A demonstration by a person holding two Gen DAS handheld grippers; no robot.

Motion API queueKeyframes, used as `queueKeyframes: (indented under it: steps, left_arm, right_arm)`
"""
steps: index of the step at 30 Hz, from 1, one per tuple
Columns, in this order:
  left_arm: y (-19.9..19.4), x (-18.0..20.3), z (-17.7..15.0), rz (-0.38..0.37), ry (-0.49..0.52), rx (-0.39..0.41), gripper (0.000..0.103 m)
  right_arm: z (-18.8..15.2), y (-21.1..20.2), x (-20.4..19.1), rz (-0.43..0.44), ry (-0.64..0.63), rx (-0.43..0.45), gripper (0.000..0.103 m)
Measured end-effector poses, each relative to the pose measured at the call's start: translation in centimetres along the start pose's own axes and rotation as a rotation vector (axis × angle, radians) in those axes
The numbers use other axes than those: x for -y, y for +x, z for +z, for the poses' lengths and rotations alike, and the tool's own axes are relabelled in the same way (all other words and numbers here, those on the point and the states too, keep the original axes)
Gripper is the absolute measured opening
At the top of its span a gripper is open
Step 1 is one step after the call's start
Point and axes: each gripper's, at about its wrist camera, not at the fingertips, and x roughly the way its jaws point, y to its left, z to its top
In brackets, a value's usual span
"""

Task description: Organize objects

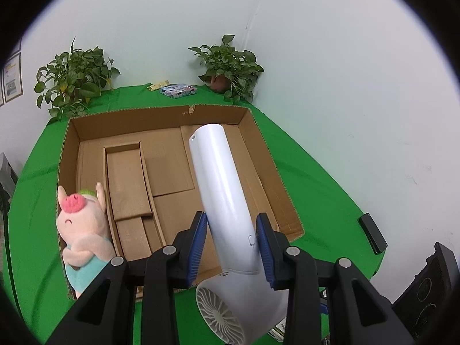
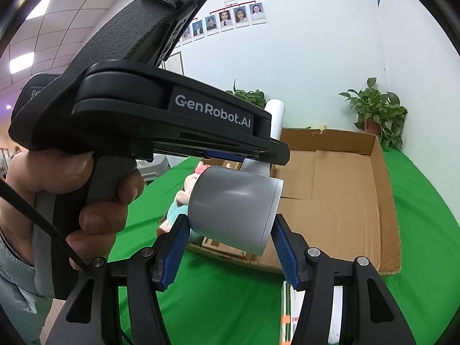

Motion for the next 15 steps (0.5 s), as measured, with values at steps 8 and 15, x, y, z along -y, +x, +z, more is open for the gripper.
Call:
queueKeyframes:
  steps: [8,15]
  left_arm:
    - [1.7,-1.2,1.8,0.024,0.004,-0.023,0.034]
    - [3.6,-2.7,2.8,0.019,-0.005,-0.055,0.034]
  right_arm:
    - [2.4,2.4,1.4,0.030,0.025,-0.032,0.056]
    - [3.6,5.7,3.0,0.044,0.056,-0.069,0.056]
